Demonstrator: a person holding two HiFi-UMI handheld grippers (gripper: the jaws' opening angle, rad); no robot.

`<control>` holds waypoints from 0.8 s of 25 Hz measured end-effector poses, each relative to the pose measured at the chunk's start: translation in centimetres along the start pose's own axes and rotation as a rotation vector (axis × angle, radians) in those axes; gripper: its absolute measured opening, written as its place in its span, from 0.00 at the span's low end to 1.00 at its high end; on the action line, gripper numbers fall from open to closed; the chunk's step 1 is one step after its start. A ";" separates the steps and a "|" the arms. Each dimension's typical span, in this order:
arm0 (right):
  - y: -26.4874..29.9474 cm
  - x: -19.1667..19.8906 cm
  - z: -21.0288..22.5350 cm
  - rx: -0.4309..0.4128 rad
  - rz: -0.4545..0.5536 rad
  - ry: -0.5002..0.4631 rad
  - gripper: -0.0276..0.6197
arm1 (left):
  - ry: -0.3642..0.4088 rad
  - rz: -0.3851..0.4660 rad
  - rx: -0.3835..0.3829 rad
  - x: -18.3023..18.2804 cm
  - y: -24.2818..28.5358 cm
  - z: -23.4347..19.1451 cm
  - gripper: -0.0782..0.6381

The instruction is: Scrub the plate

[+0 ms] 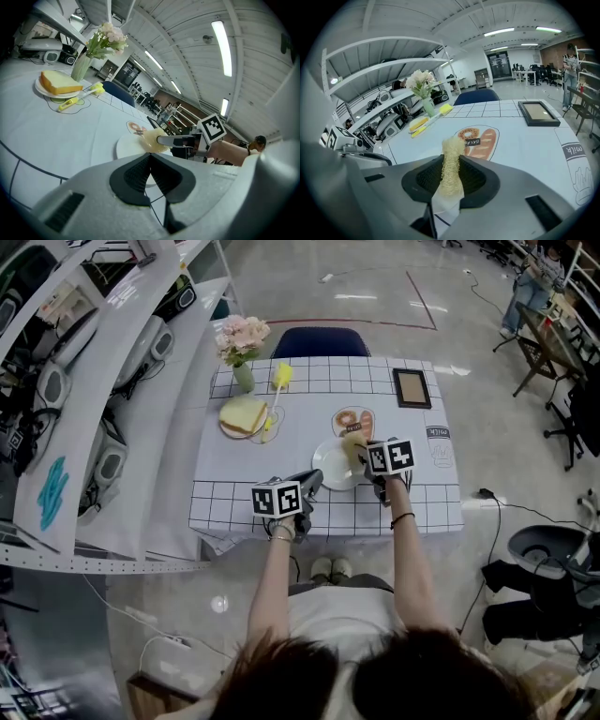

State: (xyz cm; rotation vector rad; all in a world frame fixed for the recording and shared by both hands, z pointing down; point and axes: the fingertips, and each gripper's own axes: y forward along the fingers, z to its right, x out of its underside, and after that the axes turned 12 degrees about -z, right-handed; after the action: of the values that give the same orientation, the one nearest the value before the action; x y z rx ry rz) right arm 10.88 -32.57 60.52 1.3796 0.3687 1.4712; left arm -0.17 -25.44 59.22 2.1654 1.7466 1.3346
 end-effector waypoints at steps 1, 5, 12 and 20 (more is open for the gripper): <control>0.0 0.1 0.0 -0.003 -0.003 -0.001 0.16 | -0.001 0.001 0.003 0.0 0.0 0.1 0.12; -0.3 0.3 0.1 -0.016 -0.013 -0.008 0.16 | -0.013 0.018 0.009 -0.2 0.1 0.2 0.12; -0.4 0.9 0.0 -0.026 -0.043 -0.039 0.16 | -0.006 0.001 0.006 0.2 0.4 0.3 0.12; -0.6 1.7 -0.5 -0.043 -0.090 -0.080 0.16 | 0.003 0.000 0.023 0.1 0.8 0.9 0.12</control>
State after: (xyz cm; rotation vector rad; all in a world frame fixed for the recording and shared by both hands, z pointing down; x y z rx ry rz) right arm 11.06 -30.71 60.81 1.3666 0.3420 1.3388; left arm 0.99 -25.22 59.14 2.1762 1.7725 1.3253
